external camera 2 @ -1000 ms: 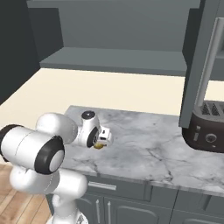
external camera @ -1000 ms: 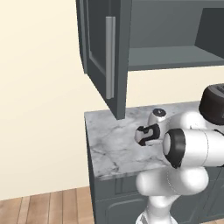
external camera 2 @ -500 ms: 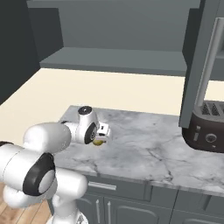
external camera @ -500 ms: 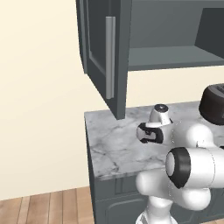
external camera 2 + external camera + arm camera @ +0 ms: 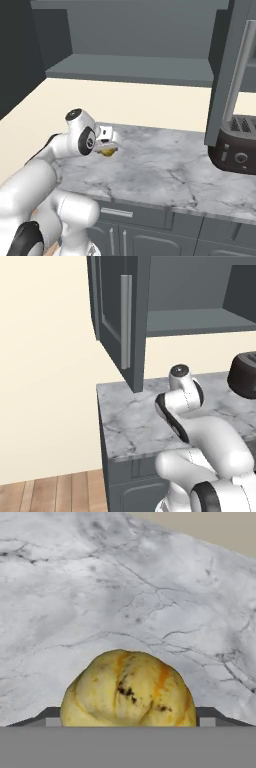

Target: Pick the squash from the counter and place it in the cabinet. Then close the cabinet.

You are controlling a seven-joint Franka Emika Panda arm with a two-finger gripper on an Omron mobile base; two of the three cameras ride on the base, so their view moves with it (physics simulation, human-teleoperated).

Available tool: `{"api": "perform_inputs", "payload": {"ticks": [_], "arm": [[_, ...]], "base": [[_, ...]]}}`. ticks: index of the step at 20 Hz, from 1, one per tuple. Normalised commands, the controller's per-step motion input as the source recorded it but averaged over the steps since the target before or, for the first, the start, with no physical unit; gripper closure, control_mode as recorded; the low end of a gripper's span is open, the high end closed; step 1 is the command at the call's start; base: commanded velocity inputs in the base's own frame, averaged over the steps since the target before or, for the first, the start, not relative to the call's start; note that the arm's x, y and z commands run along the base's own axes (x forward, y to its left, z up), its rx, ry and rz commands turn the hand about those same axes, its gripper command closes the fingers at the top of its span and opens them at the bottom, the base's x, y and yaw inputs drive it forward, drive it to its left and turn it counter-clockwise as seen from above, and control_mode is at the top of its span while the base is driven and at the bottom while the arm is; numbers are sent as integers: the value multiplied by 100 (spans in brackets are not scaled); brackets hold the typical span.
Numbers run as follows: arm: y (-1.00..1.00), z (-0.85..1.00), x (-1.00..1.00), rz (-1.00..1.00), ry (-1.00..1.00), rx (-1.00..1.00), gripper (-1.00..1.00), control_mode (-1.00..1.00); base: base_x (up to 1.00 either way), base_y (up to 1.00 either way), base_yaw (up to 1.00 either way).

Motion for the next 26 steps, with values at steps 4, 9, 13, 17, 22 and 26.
{"api": "perform_inputs", "payload": {"ticks": [4,9,13,17,22,26], "arm": [[-15,100,-19,0,12,0,100,-100],[-22,100,-25,0,6,3,100,-100],[-11,100,-21,0,0,3,100,-100],[-6,100,-4,0,-16,0,100,-100],[-4,100,0,0,-31,1,100,-100],[-4,93,3,0,-30,5,100,-100]], "base": [[0,0,0],[0,0,0],[0,0,0],[0,0,0],[0,0,0],[0,0,0]]}}
